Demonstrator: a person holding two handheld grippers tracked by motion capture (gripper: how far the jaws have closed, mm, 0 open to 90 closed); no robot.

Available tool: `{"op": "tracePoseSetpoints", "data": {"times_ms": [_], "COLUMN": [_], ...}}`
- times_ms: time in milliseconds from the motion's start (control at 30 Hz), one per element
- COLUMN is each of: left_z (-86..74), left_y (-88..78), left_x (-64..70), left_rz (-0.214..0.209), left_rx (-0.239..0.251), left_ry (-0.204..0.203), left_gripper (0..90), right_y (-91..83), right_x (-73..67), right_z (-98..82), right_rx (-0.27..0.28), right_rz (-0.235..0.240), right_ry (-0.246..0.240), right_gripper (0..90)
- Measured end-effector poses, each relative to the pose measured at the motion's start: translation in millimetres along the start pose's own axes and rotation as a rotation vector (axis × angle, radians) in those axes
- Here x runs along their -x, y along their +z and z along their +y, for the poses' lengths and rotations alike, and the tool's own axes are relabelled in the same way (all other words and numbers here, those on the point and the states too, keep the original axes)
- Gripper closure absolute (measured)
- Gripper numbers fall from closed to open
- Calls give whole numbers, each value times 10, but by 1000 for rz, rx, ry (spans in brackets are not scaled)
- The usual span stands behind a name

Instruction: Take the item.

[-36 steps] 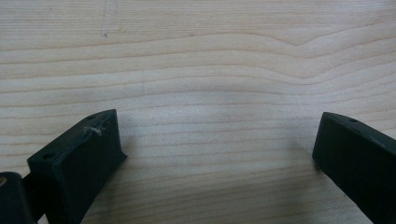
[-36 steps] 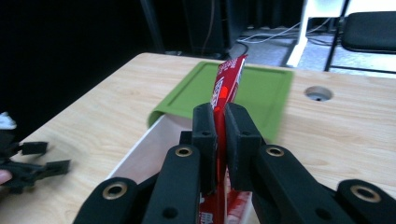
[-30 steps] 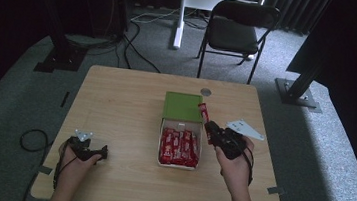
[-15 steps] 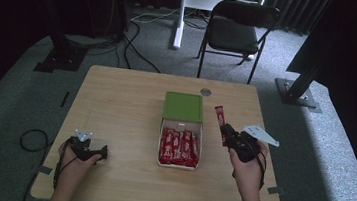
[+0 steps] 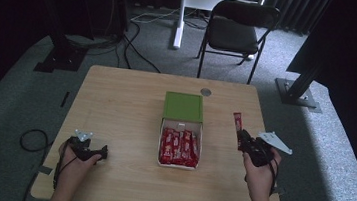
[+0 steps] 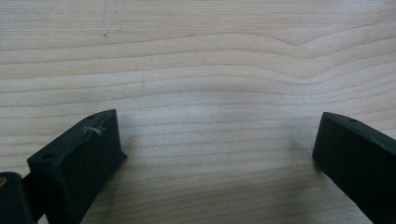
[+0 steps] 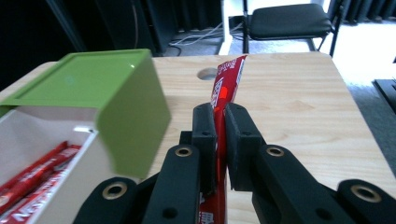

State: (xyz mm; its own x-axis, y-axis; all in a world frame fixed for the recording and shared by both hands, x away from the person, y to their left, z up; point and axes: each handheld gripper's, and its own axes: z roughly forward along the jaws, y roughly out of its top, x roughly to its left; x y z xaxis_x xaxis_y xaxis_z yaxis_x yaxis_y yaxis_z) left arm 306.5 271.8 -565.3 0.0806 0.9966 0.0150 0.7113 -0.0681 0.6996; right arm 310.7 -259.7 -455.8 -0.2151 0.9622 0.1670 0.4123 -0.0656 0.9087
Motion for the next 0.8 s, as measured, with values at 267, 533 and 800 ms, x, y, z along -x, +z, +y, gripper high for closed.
{"op": "tracePoseSetpoints", "data": {"times_ms": [267,533,800], "left_z": [0,0,0], "left_y": [0,0,0], "left_x": [0,0,0], "left_rz": [0,0,0], "left_rx": [0,0,0], "left_ry": [0,0,0], "left_gripper": [20,20,20], "right_y": [37,144,274], "right_x": [189,352,464], "right_z": [-172,-385,-527], "right_rx": [-10,-54,-104], "right_rz": [-57,-86,-111], "right_ry": [12,40,64], "right_gripper": [833,833,832]}}
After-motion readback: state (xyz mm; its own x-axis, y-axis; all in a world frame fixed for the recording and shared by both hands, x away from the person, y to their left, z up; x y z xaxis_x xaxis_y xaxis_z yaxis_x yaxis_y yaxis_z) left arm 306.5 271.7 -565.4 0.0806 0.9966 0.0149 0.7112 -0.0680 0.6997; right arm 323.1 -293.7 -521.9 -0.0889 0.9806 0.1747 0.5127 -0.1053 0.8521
